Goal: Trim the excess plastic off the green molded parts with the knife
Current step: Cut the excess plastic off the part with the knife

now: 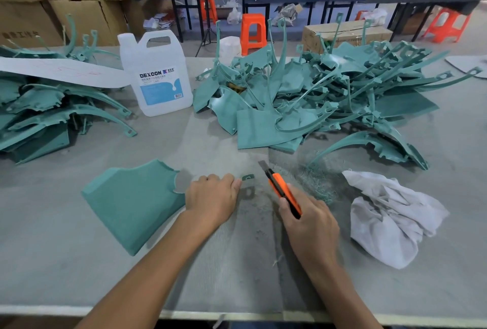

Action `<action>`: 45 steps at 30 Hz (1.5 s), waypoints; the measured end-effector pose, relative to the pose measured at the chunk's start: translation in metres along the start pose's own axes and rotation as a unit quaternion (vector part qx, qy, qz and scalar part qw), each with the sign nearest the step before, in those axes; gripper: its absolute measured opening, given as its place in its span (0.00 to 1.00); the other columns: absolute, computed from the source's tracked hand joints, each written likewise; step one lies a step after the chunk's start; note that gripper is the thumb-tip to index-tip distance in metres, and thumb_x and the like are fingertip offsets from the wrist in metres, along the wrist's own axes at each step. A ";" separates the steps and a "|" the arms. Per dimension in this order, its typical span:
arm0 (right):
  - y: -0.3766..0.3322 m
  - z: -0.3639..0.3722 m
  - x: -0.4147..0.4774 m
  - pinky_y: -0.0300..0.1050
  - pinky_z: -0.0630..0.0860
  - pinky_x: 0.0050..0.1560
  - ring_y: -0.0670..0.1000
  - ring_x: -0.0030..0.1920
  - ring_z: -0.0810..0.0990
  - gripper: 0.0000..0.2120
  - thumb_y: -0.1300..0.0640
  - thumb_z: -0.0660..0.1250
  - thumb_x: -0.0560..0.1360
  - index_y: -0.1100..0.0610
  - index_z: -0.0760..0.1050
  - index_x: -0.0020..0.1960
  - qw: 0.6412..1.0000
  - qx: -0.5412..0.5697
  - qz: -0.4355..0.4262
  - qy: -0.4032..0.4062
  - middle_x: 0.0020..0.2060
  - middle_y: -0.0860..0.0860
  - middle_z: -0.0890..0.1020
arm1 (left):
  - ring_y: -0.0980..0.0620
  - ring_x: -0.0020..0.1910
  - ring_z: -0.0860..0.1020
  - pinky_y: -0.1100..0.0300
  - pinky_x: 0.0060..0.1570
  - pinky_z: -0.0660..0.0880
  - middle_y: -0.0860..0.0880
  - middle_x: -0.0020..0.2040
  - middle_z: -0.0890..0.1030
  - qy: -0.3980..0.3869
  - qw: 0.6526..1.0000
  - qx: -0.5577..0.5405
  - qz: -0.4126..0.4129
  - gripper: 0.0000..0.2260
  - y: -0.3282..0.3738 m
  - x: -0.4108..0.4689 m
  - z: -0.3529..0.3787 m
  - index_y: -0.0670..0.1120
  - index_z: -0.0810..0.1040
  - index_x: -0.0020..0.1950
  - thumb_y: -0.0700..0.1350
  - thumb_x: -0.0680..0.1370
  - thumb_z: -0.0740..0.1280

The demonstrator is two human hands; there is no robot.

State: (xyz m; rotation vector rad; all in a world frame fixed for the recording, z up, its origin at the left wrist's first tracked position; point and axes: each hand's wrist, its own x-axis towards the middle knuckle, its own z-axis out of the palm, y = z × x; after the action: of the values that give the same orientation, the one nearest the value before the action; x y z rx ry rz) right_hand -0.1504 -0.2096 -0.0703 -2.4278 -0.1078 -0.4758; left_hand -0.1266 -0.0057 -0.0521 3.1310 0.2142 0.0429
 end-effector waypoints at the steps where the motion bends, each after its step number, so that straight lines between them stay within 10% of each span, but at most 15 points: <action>1: -0.002 -0.001 0.000 0.50 0.74 0.46 0.55 0.52 0.81 0.18 0.46 0.68 0.79 0.45 0.78 0.68 1.000 0.009 -0.004 0.007 0.50 0.49 0.86 | 0.41 0.55 0.77 0.51 0.47 0.68 0.44 0.55 0.80 0.006 1.000 -0.024 0.003 0.23 0.000 0.000 -0.002 0.51 0.75 0.60 0.59 0.85 0.44; 8: -0.001 -0.008 0.001 0.52 0.77 0.56 0.54 0.55 0.82 0.20 0.47 0.67 0.79 0.50 0.78 0.69 0.991 0.116 0.059 0.035 0.54 0.50 0.86 | 0.42 0.57 0.74 0.50 0.57 0.69 0.46 0.59 0.77 0.118 0.980 -0.145 0.062 0.16 -0.001 -0.003 -0.023 0.48 0.78 0.64 0.55 0.84 0.59; 13: -0.004 -0.010 0.002 0.54 0.77 0.57 0.54 0.52 0.82 0.20 0.47 0.67 0.79 0.51 0.77 0.70 0.984 0.148 0.091 0.043 0.52 0.50 0.85 | 0.43 0.53 0.77 0.51 0.55 0.68 0.48 0.55 0.82 0.272 0.944 -0.184 -0.025 0.17 -0.050 -0.012 -0.045 0.49 0.85 0.38 0.59 0.78 0.68; 17: -0.006 -0.013 0.002 0.53 0.77 0.51 0.53 0.45 0.81 0.17 0.48 0.67 0.80 0.51 0.78 0.66 0.984 0.154 0.086 0.030 0.44 0.48 0.84 | 0.44 0.60 0.77 0.49 0.62 0.70 0.47 0.61 0.81 0.200 0.941 -0.252 -0.102 0.17 -0.105 -0.022 -0.049 0.49 0.83 0.59 0.57 0.81 0.61; 21: -0.006 -0.015 0.001 0.51 0.77 0.52 0.52 0.46 0.81 0.16 0.49 0.67 0.80 0.50 0.78 0.67 0.984 0.155 0.089 0.021 0.45 0.48 0.84 | 0.45 0.73 0.68 0.46 0.71 0.66 0.48 0.75 0.70 -0.067 0.959 -0.229 -0.153 0.32 -0.162 -0.036 -0.042 0.55 0.66 0.77 0.54 0.74 0.73; 28: -0.007 -0.016 0.000 0.50 0.78 0.48 0.48 0.42 0.80 0.15 0.47 0.66 0.81 0.49 0.78 0.66 0.979 0.179 0.101 0.014 0.41 0.45 0.82 | 0.46 0.59 0.78 0.51 0.56 0.74 0.53 0.55 0.82 -0.110 0.960 -0.137 -0.220 0.24 -0.170 -0.046 -0.040 0.58 0.78 0.56 0.71 0.68 0.71; 31: -0.008 -0.016 0.000 0.50 0.78 0.49 0.47 0.44 0.81 0.14 0.48 0.66 0.80 0.48 0.78 0.65 0.977 0.186 0.099 0.026 0.43 0.43 0.83 | 0.48 0.37 0.84 0.56 0.35 0.78 0.47 0.39 0.86 -0.042 0.895 -0.390 -0.214 0.15 -0.152 -0.044 -0.041 0.45 0.81 0.42 0.56 0.76 0.73; 35: -0.007 -0.014 0.001 0.52 0.78 0.49 0.49 0.42 0.80 0.14 0.47 0.65 0.80 0.48 0.78 0.64 0.975 0.194 0.107 0.036 0.41 0.44 0.82 | 0.45 0.41 0.83 0.51 0.47 0.80 0.36 0.49 0.85 -0.028 0.744 -0.624 -0.238 0.09 -0.100 -0.033 -0.032 0.40 0.82 0.49 0.44 0.82 0.66; 39: -0.004 -0.014 0.000 0.49 0.75 0.42 0.44 0.37 0.78 0.13 0.45 0.65 0.80 0.43 0.75 0.63 0.976 0.193 0.095 0.033 0.39 0.42 0.80 | 0.45 0.41 0.86 0.55 0.41 0.83 0.40 0.45 0.86 -0.093 0.687 -0.680 -0.239 0.11 -0.050 -0.035 -0.017 0.36 0.82 0.51 0.44 0.81 0.68; 42: -0.004 -0.019 -0.004 0.45 0.75 0.45 0.42 0.43 0.79 0.14 0.42 0.66 0.79 0.38 0.72 0.64 0.985 0.163 0.034 -0.038 0.44 0.39 0.81 | 0.43 0.49 0.84 0.46 0.51 0.80 0.48 0.48 0.85 -0.039 0.808 -0.558 -0.185 0.19 -0.027 -0.041 -0.005 0.43 0.79 0.59 0.54 0.75 0.74; 45: -0.006 -0.026 -0.004 0.45 0.74 0.44 0.45 0.46 0.79 0.15 0.41 0.66 0.78 0.38 0.71 0.63 0.992 0.080 -0.041 -0.091 0.46 0.40 0.81 | 0.43 0.48 0.80 0.54 0.41 0.70 0.54 0.44 0.76 0.031 0.958 -0.254 -0.130 0.24 -0.017 -0.054 -0.001 0.57 0.64 0.62 0.68 0.73 0.65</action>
State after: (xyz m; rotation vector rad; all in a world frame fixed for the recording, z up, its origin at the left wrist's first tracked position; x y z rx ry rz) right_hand -0.1629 -0.2211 -0.0498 -2.3096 -0.3136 -0.2705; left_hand -0.1824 0.0037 -0.0525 2.5700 0.5206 0.1671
